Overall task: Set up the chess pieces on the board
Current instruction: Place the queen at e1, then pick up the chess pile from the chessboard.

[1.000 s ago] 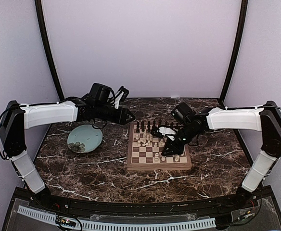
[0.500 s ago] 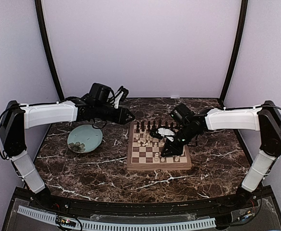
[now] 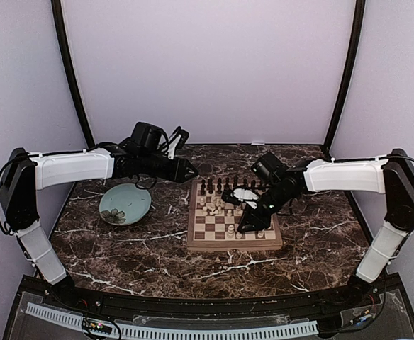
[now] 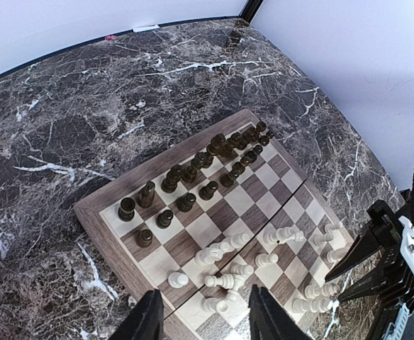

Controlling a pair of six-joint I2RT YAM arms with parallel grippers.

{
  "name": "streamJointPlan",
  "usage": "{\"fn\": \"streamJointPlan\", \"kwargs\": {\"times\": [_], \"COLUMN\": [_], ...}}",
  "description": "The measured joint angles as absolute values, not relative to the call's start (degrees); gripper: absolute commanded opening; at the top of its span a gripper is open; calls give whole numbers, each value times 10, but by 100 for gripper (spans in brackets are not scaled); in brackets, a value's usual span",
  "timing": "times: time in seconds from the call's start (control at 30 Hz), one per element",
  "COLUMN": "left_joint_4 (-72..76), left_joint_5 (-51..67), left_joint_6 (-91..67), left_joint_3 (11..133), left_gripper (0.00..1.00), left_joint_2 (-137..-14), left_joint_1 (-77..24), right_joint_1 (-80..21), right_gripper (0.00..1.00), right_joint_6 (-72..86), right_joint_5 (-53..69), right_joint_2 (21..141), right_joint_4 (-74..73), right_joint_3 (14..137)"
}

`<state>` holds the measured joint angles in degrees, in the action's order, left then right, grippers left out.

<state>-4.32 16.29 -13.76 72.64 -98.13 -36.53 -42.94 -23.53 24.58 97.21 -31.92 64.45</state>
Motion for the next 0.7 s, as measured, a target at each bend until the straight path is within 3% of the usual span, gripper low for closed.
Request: {"fn": "streamJointPlan", "kwargs": {"times": [0.33,0.7], "left_joint_4": [-43,-43], "left_joint_5": [167,170], "left_joint_6": [-138,-138], "left_joint_3": [726,726], "left_gripper": [43,43], "left_joint_2": [-981,-981], "left_joint_1": [-365,-365], "right_joint_1": [-391,-371], "right_gripper": [31,37], "right_joint_6": [-214,-174], "right_joint_5": [225,163], "right_joint_2": [960,1060], "right_joint_4": [-327,-312], "right_joint_3": [696,770]}}
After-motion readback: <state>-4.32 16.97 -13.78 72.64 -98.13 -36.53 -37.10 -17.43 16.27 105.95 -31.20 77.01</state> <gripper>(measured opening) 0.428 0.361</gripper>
